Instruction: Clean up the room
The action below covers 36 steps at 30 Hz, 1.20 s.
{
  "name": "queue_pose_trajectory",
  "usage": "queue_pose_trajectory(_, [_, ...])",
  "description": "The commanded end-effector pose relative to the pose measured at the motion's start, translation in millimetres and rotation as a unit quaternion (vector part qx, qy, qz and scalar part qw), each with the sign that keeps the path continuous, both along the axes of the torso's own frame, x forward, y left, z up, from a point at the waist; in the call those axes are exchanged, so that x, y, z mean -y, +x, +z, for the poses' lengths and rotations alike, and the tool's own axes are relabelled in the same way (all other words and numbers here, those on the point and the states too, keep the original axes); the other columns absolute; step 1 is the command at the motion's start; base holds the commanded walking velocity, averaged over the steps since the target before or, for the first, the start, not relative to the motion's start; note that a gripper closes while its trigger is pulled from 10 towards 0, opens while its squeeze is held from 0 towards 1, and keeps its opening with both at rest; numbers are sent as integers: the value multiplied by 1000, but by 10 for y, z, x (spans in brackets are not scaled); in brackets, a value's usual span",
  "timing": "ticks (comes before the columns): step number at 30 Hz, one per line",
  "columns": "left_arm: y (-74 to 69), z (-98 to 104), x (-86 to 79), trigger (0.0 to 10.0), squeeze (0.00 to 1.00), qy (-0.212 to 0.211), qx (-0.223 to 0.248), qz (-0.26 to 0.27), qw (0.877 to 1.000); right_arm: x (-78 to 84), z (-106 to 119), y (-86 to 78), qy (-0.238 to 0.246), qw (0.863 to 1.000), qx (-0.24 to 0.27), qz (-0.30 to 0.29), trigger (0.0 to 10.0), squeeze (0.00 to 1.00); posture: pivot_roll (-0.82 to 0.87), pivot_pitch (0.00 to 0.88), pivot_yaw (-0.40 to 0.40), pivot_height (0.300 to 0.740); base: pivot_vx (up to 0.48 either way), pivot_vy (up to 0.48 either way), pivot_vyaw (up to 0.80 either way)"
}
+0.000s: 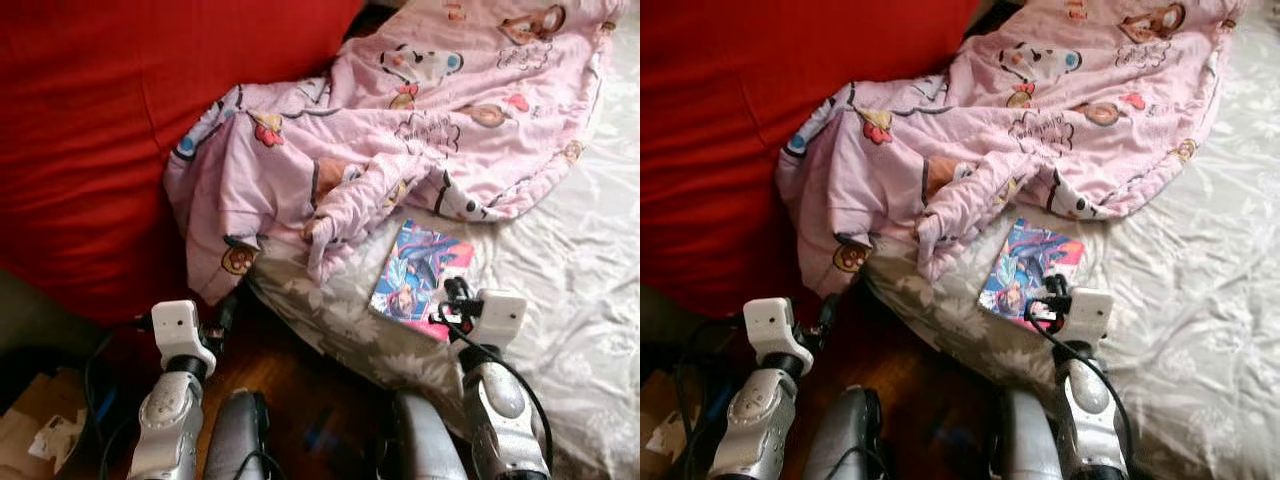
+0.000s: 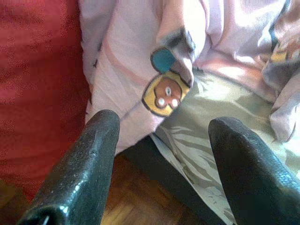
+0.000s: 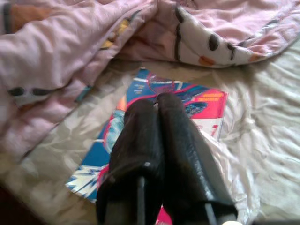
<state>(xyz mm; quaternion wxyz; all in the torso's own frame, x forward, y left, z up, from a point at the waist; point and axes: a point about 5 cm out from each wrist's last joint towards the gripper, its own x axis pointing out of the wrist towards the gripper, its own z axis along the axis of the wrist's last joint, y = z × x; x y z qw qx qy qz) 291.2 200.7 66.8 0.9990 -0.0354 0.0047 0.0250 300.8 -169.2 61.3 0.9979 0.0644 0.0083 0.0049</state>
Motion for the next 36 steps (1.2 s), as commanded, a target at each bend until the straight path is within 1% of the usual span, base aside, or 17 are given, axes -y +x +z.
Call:
queue_pose_trajectory(1, [-39, -104, -101, 10000, 0, 6, -22, 11, 1000, 42, -86, -19, 0, 1000, -20, -11, 10000, 0, 53, 159, -13, 705, 0, 0, 0])
queue_pose_trajectory(5, [17, -193, -137, 10000, 0, 9, -50, 12, 999, 116, -190, 16, -3, 998, -51, -30, 10000, 0, 68, 99, -9, 730, 0, 0, 0])
queue_pose_trajectory(6, [35, -247, -154, 10000, 0, 7, -68, 14, 998, 146, -241, 22, -2, 997, -68, -36, 10000, 0, 72, 83, -10, 740, 0, 0, 0])
queue_pose_trajectory(8, [54, -283, -169, 10000, 0, 5, -81, 16, 997, 155, -276, 31, -6, 996, -82, -38, 10000, 0, 77, 64, -10, 740, 0, 0, 0])
queue_pose_trajectory(10, [50, -365, -213, 10000, 0, 11, -112, 23, 993, 198, -358, 17, -15, 993, -112, -46, 10000, 0, 75, 24, -10, 740, 0, 0, 0])
queue_pose_trajectory(12, [45, -420, -234, 10000, 0, 6, -133, 27, 991, 230, -409, 9, -16, 990, -134, -51, 10000, 0, 83, 14, -12, 740, 0, 0, 0])
queue_pose_trajectory(15, [-26, -550, -252, 10000, 0, 1, -173, 37, 984, 267, -519, -53, -13, 984, -171, -55, 10000, 0, 85, 5, -14, 740, 0, 0, 0])
queue_pose_trajectory(17, [-97, -647, -244, 10000, 0, 4, -200, 34, 979, 278, -615, -123, -19, 978, -201, -55, 10000, 0, 82, 8, -15, 740, 0, 0, 0])
queue_pose_trajectory(18, [-197, -756, -251, 10000, 0, 4, -226, 41, 973, 296, -733, -230, -24, 971, -233, -56, 10000, 0, 76, 14, -15, 740, 0, 0, 0])
queue_pose_trajectory(19, [-197, -756, -251, 10000, 0, 4, -226, 41, 973, 296, -733, -230, -24, 971, -233, -56, 10000, 0, 76, 14, -15, 740, 0, 0, 0])
queue_pose_trajectory(21, [-371, -929, -245, 10000, 0, -8, -269, 50, 962, 306, -931, -440, -14, 957, -284, -52, 10000, 0, 80, 31, -21, 740, 0, 0, 0])
queue_pose_trajectory(26, [-564, -1093, -260, 10000, 0, 0, -319, 53, 946, 324, -1117, -678, -23, 940, -335, -62, 10000, 0, 64, 57, -7, 740, 0, 0, 0])
queue_pose_trajectory(27, [-625, -1147, -240, 10000, 0, 3, -337, 46, 940, 330, -1183, -770, -23, 932, -356, -69, 10000, 0, 60, 74, 2, 740, 0, 0, 0])
queue_pose_trajectory(28, [-625, -1147, -240, 10000, 0, 3, -337, 46, 940, 330, -1183, -770, -23, 932, -356, -69, 10000, 0, 60, 74, 2, 740, 0, 0, 0])
queue_pose_trajectory(29, [-671, -1189, -217, 10000, 0, 11, -352, 39, 935, 325, -1245, -858, -25, 923, -377, -74, 10000, 0, 61, 85, 9, 740, 0, 0, 0])
queue_pose_trajectory(30, [-688, -1202, -210, 10000, 0, 14, -356, 35, 934, 321, -1265, -890, -25, 921, -382, -77, 10000, 0, 58, 98, 16, 740, 0, 0, 0])
queue_pose_trajectory(36, [-712, -1218, -203, 10000, 0, 21, -359, 28, 933, 312, -1312, -982, -21, 919, -385, -85, 10000, 0, 35, 117, 31, 740, 0, 0, 0])
